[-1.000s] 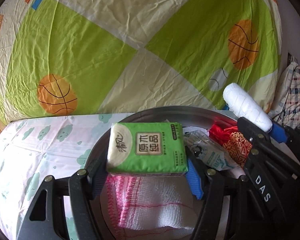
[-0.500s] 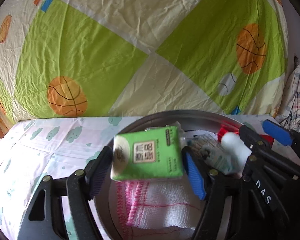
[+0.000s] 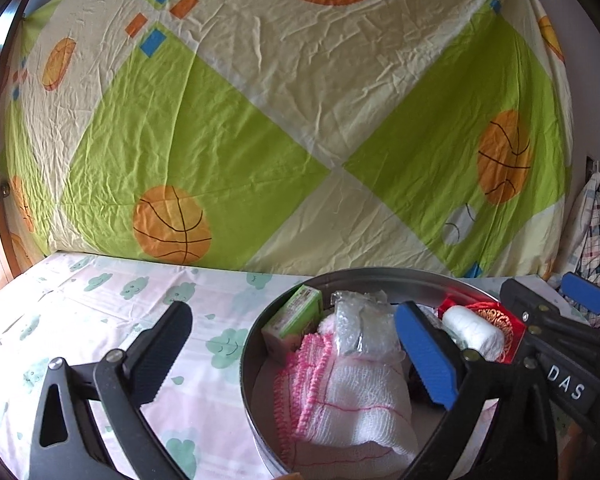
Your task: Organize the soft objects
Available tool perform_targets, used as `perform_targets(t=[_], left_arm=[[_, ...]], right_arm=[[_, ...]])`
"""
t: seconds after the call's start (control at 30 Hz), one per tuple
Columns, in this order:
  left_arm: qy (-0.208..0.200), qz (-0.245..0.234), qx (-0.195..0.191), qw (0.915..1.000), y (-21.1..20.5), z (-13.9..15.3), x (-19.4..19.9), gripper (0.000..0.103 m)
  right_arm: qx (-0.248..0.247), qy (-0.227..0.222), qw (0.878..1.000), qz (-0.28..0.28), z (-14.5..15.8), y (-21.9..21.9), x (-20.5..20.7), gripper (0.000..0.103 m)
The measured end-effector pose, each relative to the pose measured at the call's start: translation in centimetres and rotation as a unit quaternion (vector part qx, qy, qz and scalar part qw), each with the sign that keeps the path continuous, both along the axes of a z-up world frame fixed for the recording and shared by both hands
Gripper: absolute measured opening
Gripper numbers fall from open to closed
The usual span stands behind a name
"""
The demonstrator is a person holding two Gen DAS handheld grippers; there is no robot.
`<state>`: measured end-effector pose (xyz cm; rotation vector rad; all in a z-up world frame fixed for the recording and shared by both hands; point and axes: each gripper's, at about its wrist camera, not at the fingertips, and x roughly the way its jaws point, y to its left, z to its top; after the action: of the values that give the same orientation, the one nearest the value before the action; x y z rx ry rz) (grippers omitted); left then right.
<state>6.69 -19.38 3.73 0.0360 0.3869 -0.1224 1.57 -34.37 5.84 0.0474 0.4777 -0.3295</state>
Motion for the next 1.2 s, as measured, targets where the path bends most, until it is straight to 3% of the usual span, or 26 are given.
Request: perform_targets(t=[0.27, 0.37, 0.53, 0.67, 0.8, 1.2], left_arm=[[-0.021, -0.004, 0.023, 0.9995, 1.0, -1.0, -2.1, 0.103], [-0.011, -0.013, 0.011, 0.9998, 1.8, -1.4, -2.6, 0.103], [-0.011, -0.019, 0.0, 0.9998, 3.2, -1.7, -3.9, 0.103], [-0.015, -0.018, -0.014, 0.9996, 3.8, -1.6, -4.3, 0.103], [-0.034, -0.027, -0.004, 0.999, 3.5, -1.5, -5.4, 0.103], [-0.034, -0.026, -0.003, 0.9991, 3.7, -1.4, -6.1, 0.103]], right_arm=[[0.023, -0.028, 0.999, -0.015, -0.4, 0.9, -2.9, 0.087], [0.023, -0.052, 0.998, -0.032, -0.8, 1.3, -4.6, 0.093], [0.04, -0.055, 0.997, -0.036, -1.8, 1.9, -6.5, 0.094], [0.01, -0.068, 0.997, -0.043, -2.2, 3.2, -7.9, 0.094], [-0.028, -0.078, 0.996, -0.042, -2.3, 4.4, -8.4, 0.094], [-0.026, -0.092, 0.994, -0.05, -2.2, 4.1, -9.1, 0.095]])
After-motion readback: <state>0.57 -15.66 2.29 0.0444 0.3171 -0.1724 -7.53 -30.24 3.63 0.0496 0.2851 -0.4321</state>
